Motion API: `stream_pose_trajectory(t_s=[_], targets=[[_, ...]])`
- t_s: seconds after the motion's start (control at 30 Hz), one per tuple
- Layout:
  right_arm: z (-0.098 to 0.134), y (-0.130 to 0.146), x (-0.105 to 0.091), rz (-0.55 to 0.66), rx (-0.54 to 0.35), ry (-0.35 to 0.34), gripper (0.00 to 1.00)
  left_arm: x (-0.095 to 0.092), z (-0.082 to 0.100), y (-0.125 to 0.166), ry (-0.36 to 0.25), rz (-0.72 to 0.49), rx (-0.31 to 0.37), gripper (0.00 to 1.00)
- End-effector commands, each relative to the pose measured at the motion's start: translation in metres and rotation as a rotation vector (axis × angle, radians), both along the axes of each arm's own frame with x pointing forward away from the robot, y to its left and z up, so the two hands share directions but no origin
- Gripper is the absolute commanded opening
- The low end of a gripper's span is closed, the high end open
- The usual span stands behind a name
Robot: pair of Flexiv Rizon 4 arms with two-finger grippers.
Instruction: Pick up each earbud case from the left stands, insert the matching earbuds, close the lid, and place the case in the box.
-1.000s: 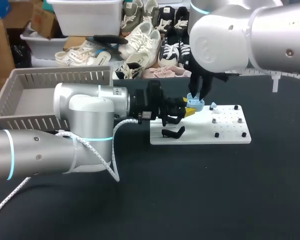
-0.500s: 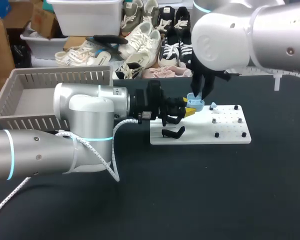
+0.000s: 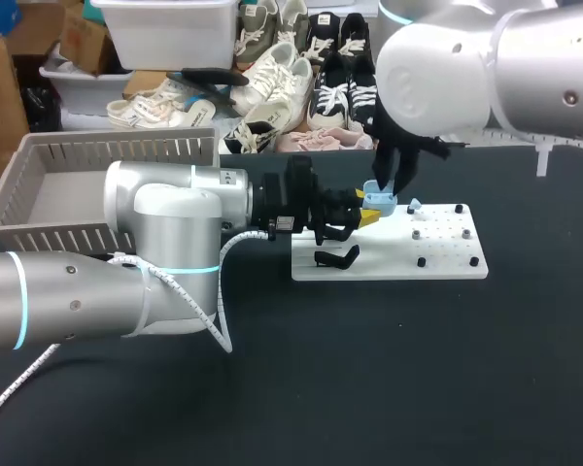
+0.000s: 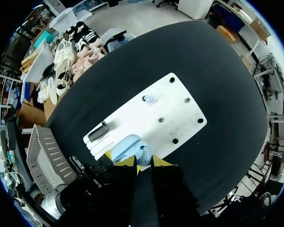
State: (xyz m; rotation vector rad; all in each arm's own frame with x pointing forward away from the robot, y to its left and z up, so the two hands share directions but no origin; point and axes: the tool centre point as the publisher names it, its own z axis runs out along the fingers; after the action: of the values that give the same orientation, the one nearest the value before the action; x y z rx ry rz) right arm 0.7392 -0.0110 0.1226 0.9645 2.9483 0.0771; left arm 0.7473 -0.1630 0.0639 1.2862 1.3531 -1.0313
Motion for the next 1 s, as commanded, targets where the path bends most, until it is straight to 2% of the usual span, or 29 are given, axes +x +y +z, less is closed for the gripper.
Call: stream_pose_trajectory(t_s=[0.03, 1.0], targets=[[-0.0011, -0.0014, -0.0049, -0.005, 0.004, -0.009, 0.0, -0.0008, -0.0005, 0.0001, -0.002, 0.003, -0.002, 0.0], [-0.0082, 0.005, 0.0011, 0.0, 0.018, 0.002, 0.0, -0.0008, -0.0005, 0.0001, -0.002, 0.003, -0.002, 0.0]])
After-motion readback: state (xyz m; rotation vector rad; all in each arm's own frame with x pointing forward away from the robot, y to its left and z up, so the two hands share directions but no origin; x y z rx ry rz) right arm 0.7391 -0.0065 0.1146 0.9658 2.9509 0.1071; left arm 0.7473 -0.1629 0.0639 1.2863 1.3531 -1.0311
